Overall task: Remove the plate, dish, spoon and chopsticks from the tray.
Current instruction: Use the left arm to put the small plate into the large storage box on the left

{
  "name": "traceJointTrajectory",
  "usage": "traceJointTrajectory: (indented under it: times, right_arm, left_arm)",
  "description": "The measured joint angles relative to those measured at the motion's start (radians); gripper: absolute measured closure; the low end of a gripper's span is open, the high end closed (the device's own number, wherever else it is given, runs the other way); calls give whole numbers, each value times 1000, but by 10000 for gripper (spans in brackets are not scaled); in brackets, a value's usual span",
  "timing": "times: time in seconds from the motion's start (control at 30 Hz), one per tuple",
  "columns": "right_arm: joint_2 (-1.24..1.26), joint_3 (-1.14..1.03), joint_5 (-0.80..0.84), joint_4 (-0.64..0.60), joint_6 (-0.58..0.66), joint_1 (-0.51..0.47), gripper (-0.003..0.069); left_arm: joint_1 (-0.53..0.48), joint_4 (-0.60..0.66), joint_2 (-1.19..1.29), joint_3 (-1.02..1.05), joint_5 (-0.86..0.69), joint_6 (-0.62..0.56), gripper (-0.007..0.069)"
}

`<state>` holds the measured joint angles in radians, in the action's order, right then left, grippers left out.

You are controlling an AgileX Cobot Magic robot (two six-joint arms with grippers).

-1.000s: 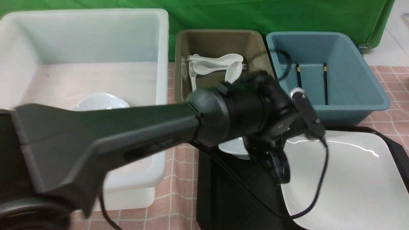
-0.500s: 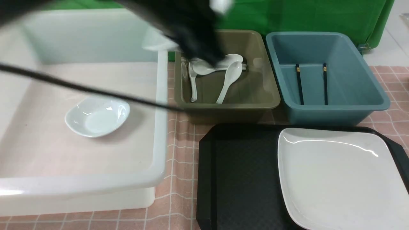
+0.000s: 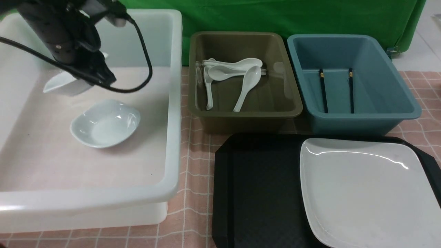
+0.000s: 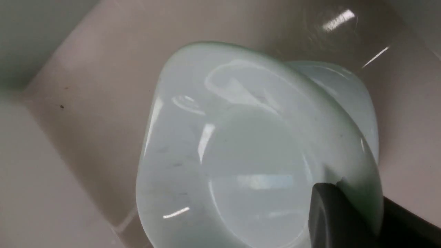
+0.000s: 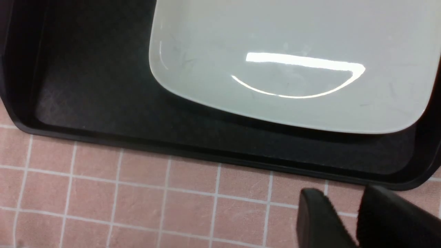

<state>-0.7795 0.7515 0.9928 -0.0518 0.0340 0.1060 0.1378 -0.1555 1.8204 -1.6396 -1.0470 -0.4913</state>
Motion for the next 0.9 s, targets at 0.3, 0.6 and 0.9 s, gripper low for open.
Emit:
traceJointTrajectory:
  times: [0.3, 0.6, 0.9]
  right_arm:
    - [0, 0, -12, 0, 0, 0, 419]
    - [0, 0, -17, 0, 0, 0, 419]
    - [0, 0, -17, 0, 0, 0, 419]
  left_arm:
    - [0, 28, 112, 28, 1, -101, 615]
    - [0, 103, 138, 30, 29, -78, 550]
    - [0, 63, 131, 28, 11, 55, 320]
